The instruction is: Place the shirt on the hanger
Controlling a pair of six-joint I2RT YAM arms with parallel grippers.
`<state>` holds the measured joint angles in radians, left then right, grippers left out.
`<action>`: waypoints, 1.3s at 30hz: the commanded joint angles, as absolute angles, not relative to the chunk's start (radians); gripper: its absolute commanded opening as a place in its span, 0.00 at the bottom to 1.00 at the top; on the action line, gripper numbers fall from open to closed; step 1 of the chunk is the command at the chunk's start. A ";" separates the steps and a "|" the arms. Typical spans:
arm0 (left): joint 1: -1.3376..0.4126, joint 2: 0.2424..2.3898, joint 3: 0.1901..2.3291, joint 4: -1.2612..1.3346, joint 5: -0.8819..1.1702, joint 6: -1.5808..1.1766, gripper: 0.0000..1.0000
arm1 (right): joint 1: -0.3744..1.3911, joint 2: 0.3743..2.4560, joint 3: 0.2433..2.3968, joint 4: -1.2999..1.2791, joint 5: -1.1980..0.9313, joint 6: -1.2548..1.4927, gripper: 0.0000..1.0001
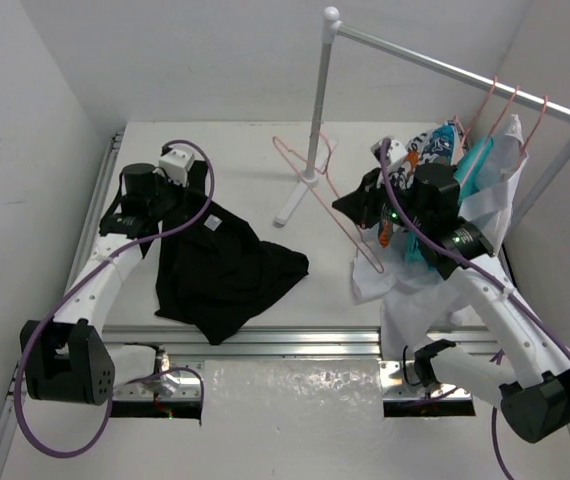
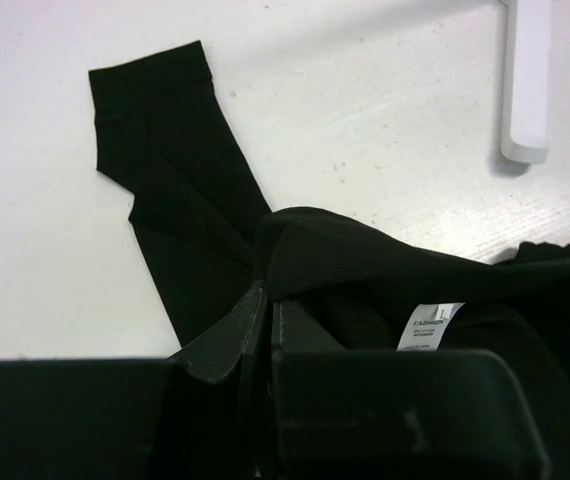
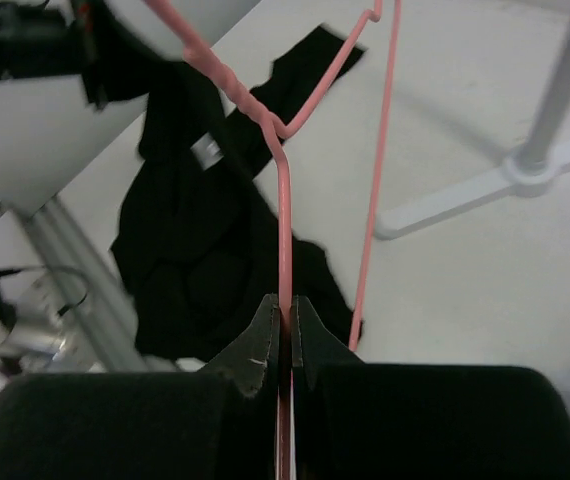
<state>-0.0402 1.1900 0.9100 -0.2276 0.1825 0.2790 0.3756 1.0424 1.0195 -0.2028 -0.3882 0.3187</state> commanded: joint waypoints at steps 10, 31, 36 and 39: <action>-0.043 1.233 0.992 -0.166 0.140 0.271 0.00 | 0.557 1.150 1.012 -0.087 -0.750 0.337 0.00; -0.043 1.079 0.965 -0.245 0.284 0.305 0.00 | 0.629 1.370 1.022 0.083 -0.739 0.437 0.00; -0.043 1.069 0.945 -0.236 0.218 0.336 0.00 | 0.627 1.344 1.049 0.032 -0.733 0.404 0.00; -0.043 1.100 0.950 -0.236 0.196 0.341 0.00 | 0.629 1.302 1.052 0.014 -0.698 0.376 0.00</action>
